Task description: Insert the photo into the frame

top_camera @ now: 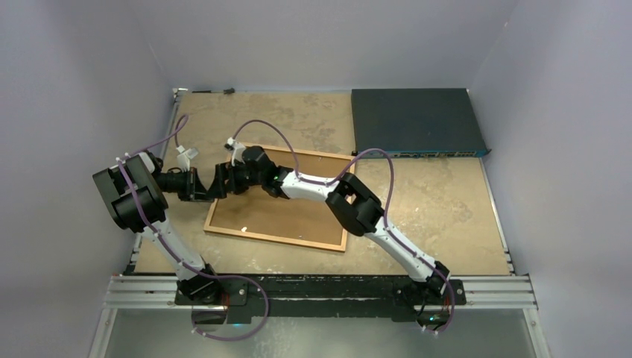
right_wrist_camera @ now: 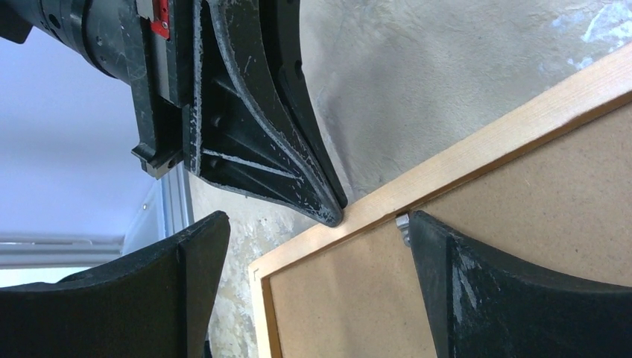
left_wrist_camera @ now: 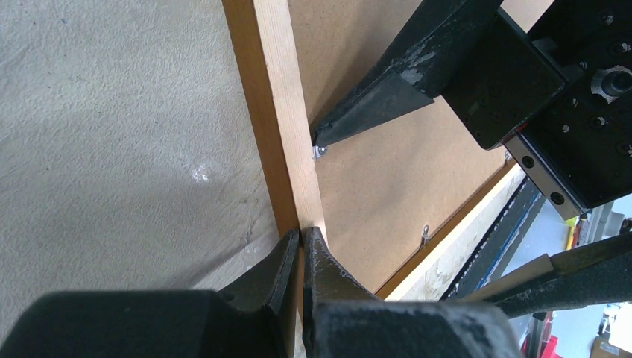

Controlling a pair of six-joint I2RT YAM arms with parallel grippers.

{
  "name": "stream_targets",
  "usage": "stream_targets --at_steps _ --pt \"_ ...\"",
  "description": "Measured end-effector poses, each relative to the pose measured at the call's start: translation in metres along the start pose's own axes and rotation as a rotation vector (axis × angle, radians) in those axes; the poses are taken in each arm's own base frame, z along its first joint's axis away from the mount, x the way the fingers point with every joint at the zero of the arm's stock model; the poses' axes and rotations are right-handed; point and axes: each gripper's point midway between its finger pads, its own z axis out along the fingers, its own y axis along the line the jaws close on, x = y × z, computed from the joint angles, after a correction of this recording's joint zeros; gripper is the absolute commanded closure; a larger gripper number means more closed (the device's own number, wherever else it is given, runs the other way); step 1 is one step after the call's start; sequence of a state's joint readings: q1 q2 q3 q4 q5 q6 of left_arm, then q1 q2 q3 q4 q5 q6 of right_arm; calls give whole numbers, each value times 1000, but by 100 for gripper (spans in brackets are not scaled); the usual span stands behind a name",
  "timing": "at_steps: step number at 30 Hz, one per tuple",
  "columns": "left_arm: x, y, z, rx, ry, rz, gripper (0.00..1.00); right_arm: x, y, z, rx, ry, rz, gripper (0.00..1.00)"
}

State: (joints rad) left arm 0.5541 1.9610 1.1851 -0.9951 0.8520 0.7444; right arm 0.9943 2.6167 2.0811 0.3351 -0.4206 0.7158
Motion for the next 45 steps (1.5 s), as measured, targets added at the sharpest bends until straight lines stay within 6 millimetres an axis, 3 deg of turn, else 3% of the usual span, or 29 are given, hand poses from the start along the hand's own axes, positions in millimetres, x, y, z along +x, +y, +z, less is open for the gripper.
stream_targets --at_steps 9,13,17,19,21,24,27,32,35,39,45 --pt "0 0 0 0 0 0 100 2 3 2 -50 28 -43 5" --pt "-1 -1 -2 2 3 -3 100 4 3 -10 -22 58 -113 6" --pt "-2 2 -13 -20 23 12 80 -3 16 -57 68 82 -231 11" --pt "-6 4 -22 -37 19 17 67 -17 37 -92 98 58 -313 16" --pt "-12 7 -34 -69 2 32 46 -26 57 -125 110 25 -379 21" --pt "-16 2 -53 -128 -16 58 34 -22 81 -176 132 -10 -453 23" --pt "-22 -9 -73 -190 -39 92 26 8 77 -197 179 18 -491 24" --pt "-27 -31 -98 -279 -66 159 24 94 39 -195 276 212 -513 26" --pt "-26 -37 -106 -321 -70 181 24 126 26 -195 308 293 -527 27" --pt "-19 -39 -109 -351 -54 184 24 129 23 -194 343 290 -555 32" --pt "-13 -41 -112 -376 -41 188 26 133 21 -189 393 276 -594 47"
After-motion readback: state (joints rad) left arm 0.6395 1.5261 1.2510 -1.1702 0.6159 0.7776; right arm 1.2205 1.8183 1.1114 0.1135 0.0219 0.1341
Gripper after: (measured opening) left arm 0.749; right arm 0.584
